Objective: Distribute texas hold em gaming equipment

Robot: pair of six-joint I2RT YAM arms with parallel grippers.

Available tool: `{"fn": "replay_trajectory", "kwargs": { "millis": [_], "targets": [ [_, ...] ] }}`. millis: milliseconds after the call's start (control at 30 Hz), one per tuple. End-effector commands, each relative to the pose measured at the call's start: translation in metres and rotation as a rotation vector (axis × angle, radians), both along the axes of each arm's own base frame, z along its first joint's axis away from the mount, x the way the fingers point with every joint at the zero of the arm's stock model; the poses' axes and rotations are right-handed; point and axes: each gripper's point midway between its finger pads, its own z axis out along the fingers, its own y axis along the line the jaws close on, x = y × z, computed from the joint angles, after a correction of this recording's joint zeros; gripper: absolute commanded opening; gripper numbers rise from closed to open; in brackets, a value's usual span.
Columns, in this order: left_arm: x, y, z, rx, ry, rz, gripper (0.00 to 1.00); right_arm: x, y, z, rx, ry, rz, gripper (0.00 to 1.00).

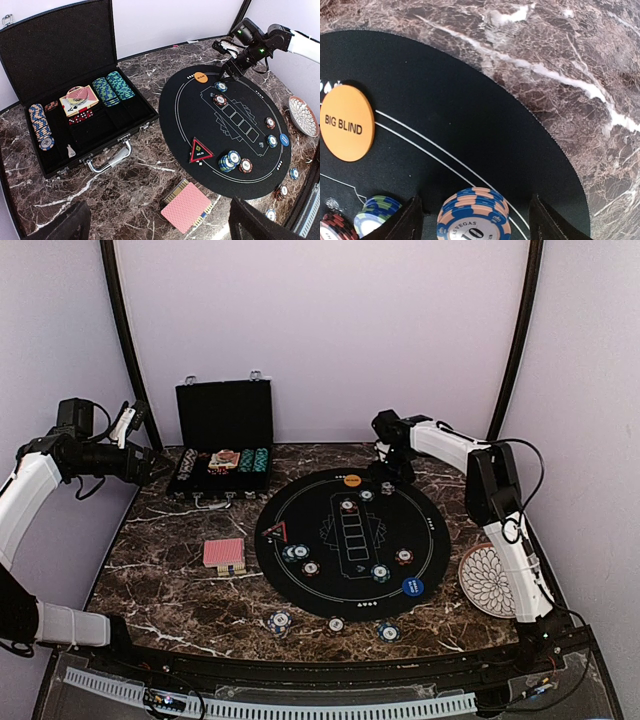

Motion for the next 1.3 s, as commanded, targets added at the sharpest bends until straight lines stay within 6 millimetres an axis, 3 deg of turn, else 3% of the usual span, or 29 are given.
{"fn": "replay_trajectory", "kwargs": {
  "millis": [0,133,233,267,300,367,433,633,767,867,1000,1267],
  "targets": [
    [-0.004,0.000,0.000,-0.003,-0.001,-0.006,0.99,0.004,0.015,0.055,0.062,-0.100,0.006,0.73],
    [-0.005,-0.001,0.001,-0.004,-0.003,-0.006,0.99,-0.005,0.025,0.104,0.069,-0.181,0.018,0.71],
    [-0.004,0.000,0.004,-0.006,-0.008,-0.004,0.99,-0.025,0.038,0.135,0.066,-0.225,0.036,0.70],
    [-0.006,-0.001,0.005,-0.006,-0.012,-0.006,0.99,-0.050,0.055,0.154,0.073,-0.251,0.075,0.70],
    [-0.006,-0.001,0.005,-0.005,-0.012,-0.005,0.99,-0.062,0.063,0.160,0.081,-0.260,0.091,0.70],
    [-0.007,0.000,0.004,-0.002,-0.012,-0.005,0.99,-0.095,0.083,0.161,0.096,-0.254,0.140,0.72],
    [-0.007,0.000,0.003,0.000,-0.014,-0.006,0.99,-0.136,0.117,0.163,0.131,-0.248,0.221,0.76],
    [-0.008,-0.001,0.001,-0.004,-0.005,-0.012,0.99,-0.258,0.195,0.139,0.120,-0.131,0.507,0.86],
    [-0.008,-0.002,0.003,-0.005,-0.009,-0.013,0.99,-0.323,0.223,0.116,0.108,-0.019,0.667,0.90],
    [-0.008,-0.002,0.003,-0.006,-0.007,-0.011,0.99,-0.358,0.233,0.097,0.102,0.069,0.754,0.91],
    [-0.009,-0.002,0.002,-0.010,-0.007,-0.013,0.99,-0.384,0.242,0.073,0.108,0.155,0.826,0.91],
    [-0.009,-0.003,0.004,-0.010,-0.004,-0.018,0.99,-0.403,0.258,0.045,0.110,0.197,0.919,0.90]
  ]
}}
